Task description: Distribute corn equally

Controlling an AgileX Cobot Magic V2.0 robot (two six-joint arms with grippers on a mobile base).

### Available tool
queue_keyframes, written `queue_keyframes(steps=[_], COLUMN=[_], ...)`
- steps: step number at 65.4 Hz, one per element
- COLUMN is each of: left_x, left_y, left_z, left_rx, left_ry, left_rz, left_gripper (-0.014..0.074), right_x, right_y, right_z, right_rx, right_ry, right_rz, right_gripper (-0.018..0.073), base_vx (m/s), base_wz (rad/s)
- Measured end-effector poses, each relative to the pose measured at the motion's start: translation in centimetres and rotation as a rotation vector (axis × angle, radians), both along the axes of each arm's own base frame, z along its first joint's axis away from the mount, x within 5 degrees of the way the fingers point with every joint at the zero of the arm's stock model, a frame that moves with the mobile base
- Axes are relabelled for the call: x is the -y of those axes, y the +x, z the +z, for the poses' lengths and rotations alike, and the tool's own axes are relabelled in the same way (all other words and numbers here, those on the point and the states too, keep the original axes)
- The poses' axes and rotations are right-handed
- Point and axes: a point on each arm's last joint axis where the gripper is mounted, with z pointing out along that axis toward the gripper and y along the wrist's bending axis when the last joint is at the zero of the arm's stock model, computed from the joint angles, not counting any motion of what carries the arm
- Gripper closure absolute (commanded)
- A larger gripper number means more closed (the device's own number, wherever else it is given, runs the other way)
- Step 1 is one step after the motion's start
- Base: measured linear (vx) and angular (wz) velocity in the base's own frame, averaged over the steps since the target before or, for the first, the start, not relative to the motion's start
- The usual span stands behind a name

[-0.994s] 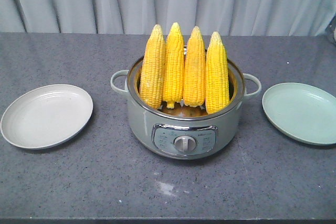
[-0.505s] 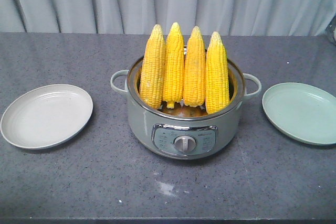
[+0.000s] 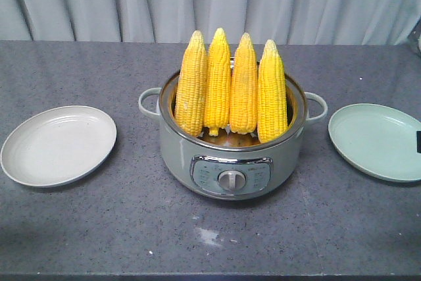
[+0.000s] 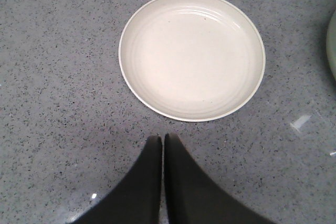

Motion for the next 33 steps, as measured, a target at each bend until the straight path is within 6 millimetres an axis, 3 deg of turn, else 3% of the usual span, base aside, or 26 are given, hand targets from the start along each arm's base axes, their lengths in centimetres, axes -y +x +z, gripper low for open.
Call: queue_keyframes(steps=[21,33], left_x=[0.0,-0.01], left_y=[-0.04,-0.04], left_z=[-0.03,-0.03], left_rx=[-0.006,-0.006], left_ry=[-0.001,0.001], left_rz=[0.0,0.001], left_gripper=[0.06,0.0569], right_x=[0.0,0.0], right_y=[-0.01,-0.01], right_z=[0.02,0.01], right_rx=[0.0,-0.001], right_ry=[0.0,0.0], right_rz=[0.0,0.0], right_gripper=[0.0551,0.0419], base_vx=[0.0,0.0], base_wz=[0.0,0.0])
